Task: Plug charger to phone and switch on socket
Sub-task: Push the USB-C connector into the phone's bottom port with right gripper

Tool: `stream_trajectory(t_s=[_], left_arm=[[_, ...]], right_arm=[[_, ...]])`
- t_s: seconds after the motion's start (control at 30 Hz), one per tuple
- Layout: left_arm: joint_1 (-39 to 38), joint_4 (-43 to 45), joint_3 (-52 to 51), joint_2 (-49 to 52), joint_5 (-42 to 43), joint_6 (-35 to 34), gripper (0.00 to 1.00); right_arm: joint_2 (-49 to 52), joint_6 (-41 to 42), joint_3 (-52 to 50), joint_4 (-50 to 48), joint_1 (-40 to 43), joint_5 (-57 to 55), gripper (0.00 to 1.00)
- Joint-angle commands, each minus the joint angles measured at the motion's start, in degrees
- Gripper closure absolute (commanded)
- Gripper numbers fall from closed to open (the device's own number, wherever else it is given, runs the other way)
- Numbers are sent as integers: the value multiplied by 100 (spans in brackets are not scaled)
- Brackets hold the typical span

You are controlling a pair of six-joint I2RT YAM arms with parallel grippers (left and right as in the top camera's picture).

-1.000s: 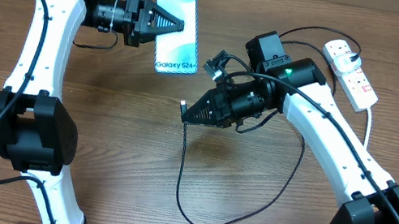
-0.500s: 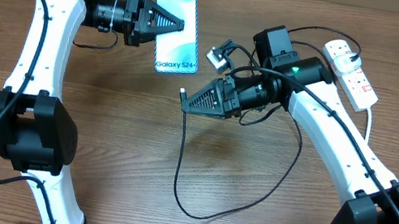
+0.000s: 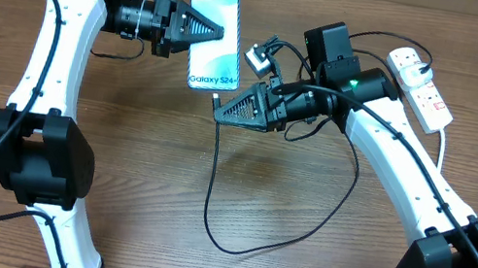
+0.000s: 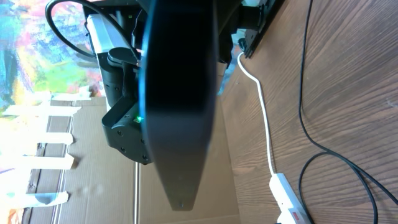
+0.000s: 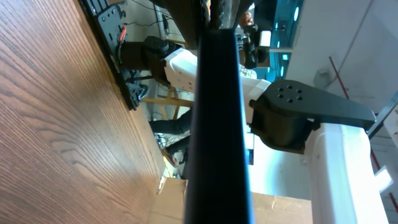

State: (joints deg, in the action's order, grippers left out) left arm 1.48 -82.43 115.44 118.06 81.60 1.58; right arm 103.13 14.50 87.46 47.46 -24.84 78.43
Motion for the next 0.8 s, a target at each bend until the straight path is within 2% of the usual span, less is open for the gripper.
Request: stream_trajectory(t_s=[0.0, 0.33, 0.77], left_arm=[[-48, 20, 4, -31, 175, -52, 96], [-52, 22, 4, -31, 70, -138, 96], [-81, -2, 4, -31, 28, -203, 96]], right_arm=[[-28, 59, 103, -83, -26, 317, 96], [-28, 57, 103, -122, -26, 348, 96], [-28, 358, 103, -330, -28, -256, 96]])
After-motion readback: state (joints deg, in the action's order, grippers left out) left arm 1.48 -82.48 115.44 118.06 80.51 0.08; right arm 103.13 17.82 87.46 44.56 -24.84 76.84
